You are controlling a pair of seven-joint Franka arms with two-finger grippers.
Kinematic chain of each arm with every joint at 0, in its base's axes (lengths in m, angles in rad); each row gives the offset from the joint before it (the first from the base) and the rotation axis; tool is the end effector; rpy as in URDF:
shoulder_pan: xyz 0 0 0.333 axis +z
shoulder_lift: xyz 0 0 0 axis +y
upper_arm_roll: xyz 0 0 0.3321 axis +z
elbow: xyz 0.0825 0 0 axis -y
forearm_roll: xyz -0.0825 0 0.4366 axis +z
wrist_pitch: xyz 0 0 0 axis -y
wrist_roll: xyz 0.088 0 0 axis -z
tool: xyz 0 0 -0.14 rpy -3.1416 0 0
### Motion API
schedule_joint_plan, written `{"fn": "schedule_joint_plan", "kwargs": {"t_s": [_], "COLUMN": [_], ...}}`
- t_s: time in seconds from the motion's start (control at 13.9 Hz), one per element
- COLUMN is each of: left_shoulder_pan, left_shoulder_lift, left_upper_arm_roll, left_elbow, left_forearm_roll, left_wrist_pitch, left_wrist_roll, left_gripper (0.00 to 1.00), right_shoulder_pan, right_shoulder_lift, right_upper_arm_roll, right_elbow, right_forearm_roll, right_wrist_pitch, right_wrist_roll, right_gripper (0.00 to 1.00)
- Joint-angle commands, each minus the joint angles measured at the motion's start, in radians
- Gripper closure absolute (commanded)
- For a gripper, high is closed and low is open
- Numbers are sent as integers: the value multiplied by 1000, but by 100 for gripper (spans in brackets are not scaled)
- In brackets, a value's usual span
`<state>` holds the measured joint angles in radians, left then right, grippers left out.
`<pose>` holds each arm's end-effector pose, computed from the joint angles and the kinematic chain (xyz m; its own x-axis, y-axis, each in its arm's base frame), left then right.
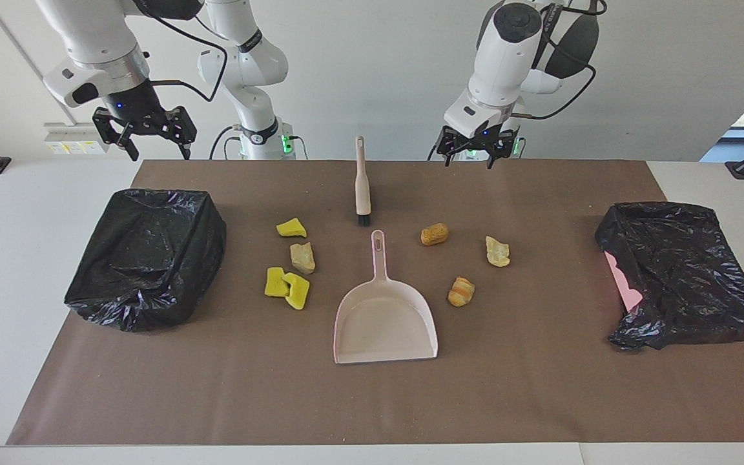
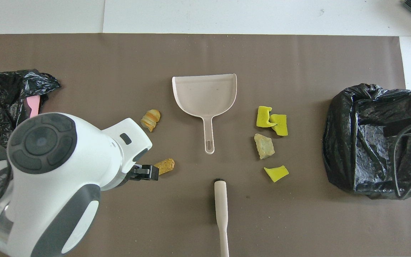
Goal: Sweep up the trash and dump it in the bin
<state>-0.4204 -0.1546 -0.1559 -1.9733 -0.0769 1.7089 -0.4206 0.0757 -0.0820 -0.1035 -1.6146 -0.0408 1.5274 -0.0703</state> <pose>0.4513 -0.3084 0.4970 0.9831 -0.1363 -0.1225 -0.1372 -0.9905 0.0006 0.5751 -0.0242 0.6292 0.9991 0.0411 -0.0079 0.0413 -0.9986 0.0318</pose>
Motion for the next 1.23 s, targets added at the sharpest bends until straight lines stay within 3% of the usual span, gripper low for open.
{"fn": "schedule_joint_plan", "kwargs": {"t_s": [0.0, 0.22, 0.5, 0.87, 1.15], "left_shoulder_pan": [-147, -294, -471, -543, -623], "left_shoulder_lift": [-49, -11, 95, 121, 217], "left_upper_arm_roll": [19, 19, 19, 18, 19], "left_elbow": [-133, -199, -229, -292, -292], "left_forearm_roll": [-12, -29, -61, -76, -76], "left_wrist_pitch": [107, 213, 403, 457, 555], "left_wrist_roll": [-183, -323, -487, -498, -526], "left_gripper": [0, 0, 0, 0, 0], "right_shoulder_pan": [-7, -8, -8, -7, -8], "right_shoulder_lift": [-7, -7, -7, -7, -7], "right_upper_arm_roll": [1, 1, 1, 1, 1], "right_elbow": [-4, -4, -4, -4, -4], "right_forearm_roll": [19, 19, 19, 19, 19], "right_wrist_pitch": [7, 7, 7, 7, 7], "right_wrist_roll": [-16, -16, -16, -16, -16], "right_gripper": [0, 0, 0, 0, 0]}}
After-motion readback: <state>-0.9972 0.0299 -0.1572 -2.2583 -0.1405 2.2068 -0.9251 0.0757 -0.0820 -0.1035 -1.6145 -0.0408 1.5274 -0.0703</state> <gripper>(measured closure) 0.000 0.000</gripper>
